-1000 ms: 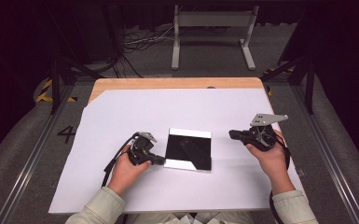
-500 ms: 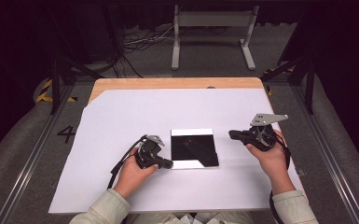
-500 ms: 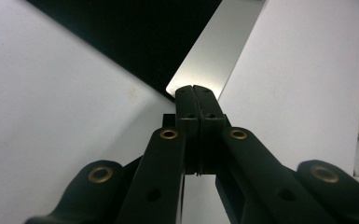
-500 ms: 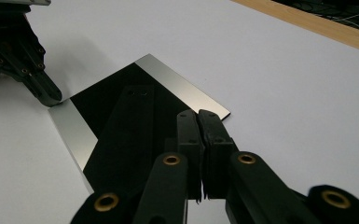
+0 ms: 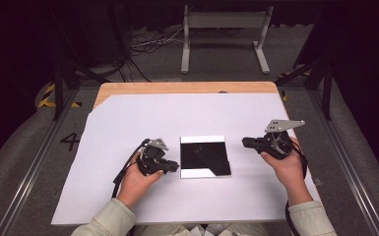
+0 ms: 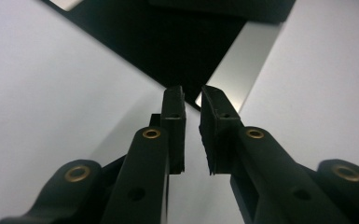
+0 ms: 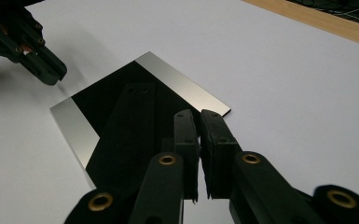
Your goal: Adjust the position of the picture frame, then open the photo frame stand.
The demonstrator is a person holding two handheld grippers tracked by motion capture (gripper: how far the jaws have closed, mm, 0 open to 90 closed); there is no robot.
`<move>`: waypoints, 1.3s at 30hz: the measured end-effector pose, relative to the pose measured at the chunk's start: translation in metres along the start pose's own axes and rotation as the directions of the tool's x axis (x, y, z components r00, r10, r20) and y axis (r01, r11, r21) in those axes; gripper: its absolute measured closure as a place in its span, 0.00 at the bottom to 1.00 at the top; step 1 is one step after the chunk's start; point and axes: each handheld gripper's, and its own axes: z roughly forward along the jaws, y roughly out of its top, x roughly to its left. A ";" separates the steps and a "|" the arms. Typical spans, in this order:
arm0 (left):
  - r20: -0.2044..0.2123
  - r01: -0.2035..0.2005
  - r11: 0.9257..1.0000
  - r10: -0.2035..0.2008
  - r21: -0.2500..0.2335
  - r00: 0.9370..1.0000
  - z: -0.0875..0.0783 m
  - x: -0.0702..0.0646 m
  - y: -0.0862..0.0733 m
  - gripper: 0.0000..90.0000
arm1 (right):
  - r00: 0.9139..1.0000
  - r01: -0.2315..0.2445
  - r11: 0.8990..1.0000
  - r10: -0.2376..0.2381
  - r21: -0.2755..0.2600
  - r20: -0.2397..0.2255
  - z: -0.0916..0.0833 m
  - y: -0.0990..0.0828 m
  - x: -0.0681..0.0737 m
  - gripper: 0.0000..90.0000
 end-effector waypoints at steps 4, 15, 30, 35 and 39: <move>-0.053 -0.004 0.995 -0.001 -0.101 0.999 -0.016 0.002 -0.002 0.84 | 1.000 0.005 1.000 -0.005 -0.003 0.000 -0.001 0.001 0.002 0.94; -0.176 -0.054 0.967 0.010 -0.251 0.984 -0.043 0.005 -0.007 0.69 | 0.999 0.037 0.999 -0.037 -0.008 0.000 -0.005 0.008 0.011 0.88; -0.338 -0.131 0.937 0.015 -0.323 0.941 -0.062 0.010 -0.014 0.55 | 1.000 0.015 1.000 -0.015 0.017 0.006 -0.006 0.011 0.015 0.75; -0.350 -0.126 0.934 0.002 -0.334 0.937 -0.063 0.013 -0.016 0.53 | 1.000 0.027 0.999 -0.027 0.038 -0.003 -0.004 0.013 0.017 0.72; -0.346 -0.110 0.933 -0.016 -0.342 0.938 -0.063 0.016 -0.017 0.52 | 0.999 0.046 0.997 -0.046 0.066 -0.002 -0.002 0.014 0.021 0.70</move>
